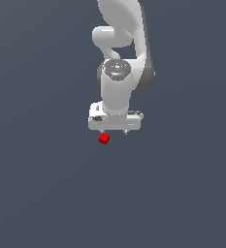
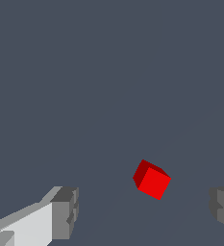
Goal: Pick up the red cube and move it to a goal position.
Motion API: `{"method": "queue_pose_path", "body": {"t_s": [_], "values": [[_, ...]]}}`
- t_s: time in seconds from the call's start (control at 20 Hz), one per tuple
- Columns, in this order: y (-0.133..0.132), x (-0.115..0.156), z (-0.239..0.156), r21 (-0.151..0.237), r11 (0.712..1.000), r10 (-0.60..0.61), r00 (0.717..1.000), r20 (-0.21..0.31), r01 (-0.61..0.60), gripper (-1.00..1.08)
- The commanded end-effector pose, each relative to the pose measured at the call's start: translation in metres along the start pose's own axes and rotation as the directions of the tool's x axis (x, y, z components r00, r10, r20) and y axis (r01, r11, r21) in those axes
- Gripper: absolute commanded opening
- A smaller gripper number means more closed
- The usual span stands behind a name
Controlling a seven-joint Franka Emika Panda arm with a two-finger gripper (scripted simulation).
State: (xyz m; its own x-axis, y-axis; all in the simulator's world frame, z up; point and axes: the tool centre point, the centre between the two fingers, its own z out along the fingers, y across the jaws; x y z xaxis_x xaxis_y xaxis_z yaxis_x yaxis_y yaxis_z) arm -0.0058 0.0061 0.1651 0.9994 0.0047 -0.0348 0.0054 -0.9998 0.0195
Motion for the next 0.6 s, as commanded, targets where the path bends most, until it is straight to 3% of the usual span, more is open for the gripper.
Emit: {"method": "queue_pose_path", "body": {"t_s": [0.0,0.55], "values": [[0.000,0.000,0.000,0.000,1.000,0.000,1.000,0.000,0.000,1.00],[0.012,-0.009,0.029,0.005,0.995,0.095,0.995,-0.006,-0.095,1.00]]}}
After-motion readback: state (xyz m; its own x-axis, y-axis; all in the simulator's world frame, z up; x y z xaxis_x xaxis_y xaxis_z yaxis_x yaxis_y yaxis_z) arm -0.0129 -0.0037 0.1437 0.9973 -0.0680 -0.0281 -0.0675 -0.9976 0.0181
